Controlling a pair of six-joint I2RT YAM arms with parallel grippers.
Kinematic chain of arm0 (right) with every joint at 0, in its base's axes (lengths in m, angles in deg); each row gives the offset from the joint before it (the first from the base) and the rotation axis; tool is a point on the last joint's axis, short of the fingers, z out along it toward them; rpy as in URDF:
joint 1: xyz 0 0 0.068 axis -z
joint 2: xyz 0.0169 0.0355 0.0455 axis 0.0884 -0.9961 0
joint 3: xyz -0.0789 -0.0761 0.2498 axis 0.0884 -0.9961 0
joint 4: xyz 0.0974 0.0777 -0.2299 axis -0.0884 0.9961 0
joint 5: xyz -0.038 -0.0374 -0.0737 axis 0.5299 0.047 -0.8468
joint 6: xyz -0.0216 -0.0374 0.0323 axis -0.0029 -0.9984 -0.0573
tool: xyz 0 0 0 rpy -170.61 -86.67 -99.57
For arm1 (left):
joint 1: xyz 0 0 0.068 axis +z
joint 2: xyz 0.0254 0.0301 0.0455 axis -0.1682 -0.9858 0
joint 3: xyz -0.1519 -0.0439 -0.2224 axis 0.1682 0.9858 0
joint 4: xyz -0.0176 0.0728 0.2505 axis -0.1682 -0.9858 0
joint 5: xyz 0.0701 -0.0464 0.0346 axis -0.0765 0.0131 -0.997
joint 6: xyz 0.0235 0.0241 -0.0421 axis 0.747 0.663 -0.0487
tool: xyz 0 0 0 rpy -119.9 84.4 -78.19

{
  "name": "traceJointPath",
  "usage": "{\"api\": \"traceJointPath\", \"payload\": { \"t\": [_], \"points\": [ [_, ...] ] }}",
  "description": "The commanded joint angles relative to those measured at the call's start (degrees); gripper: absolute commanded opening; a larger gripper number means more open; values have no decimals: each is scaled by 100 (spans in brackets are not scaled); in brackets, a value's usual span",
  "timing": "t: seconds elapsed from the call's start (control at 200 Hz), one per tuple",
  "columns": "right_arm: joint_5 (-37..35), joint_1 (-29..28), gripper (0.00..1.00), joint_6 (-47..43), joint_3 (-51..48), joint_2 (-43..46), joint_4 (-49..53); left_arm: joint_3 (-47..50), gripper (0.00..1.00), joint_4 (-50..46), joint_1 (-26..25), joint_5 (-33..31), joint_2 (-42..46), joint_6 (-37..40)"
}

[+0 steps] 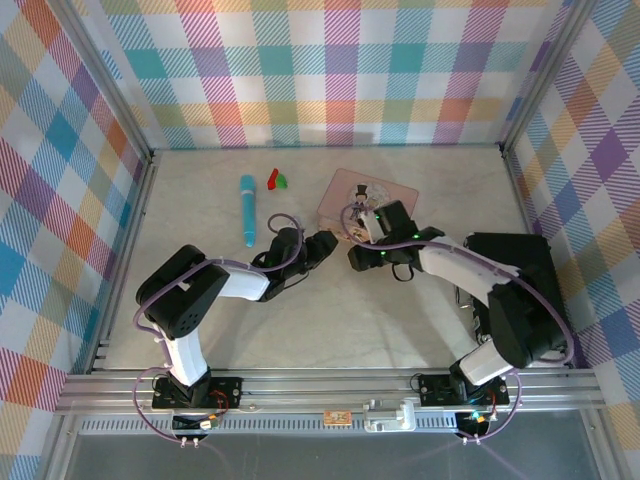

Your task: Unlock the padlock with the key

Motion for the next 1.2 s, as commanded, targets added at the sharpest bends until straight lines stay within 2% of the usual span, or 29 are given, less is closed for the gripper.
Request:
{"api": "traceJointPath", "payload": {
  "t": [0.0,0.17,0.31,0.445,0.575,0.695,0.885,1.005,1.1,1.195],
  "points": [
    [-910,-203,72,-599,323,-520,226,82,50,613,119,284,-50,-37],
    [-1679,-278,72,-750,951,-1409,503,150,49,1000,216,583,-142,-103],
    [-2285,-286,70,-741,1286,-1799,677,174,49,688,309,620,34,103],
    [-2330,-291,63,-712,1505,-2097,919,279,49,616,435,605,132,167],
    [-2085,-286,52,-666,1594,-2125,1056,270,47,756,500,694,23,137],
    [-1840,-286,47,-591,1581,-2086,1158,262,43,1024,509,779,-127,45],
    [-1946,-279,41,-536,1615,-2227,1351,324,41,1200,513,1005,-221,-40],
    [-1311,-247,34,-593,1567,-2008,1237,407,41,1289,509,1139,-216,-61],
    [-886,-229,20,-734,1510,-1760,1078,460,41,1338,492,1133,-184,-80],
    [-171,-78,14,-845,1720,-1785,1309,424,41,1301,379,964,-224,-182]
  ]
}}
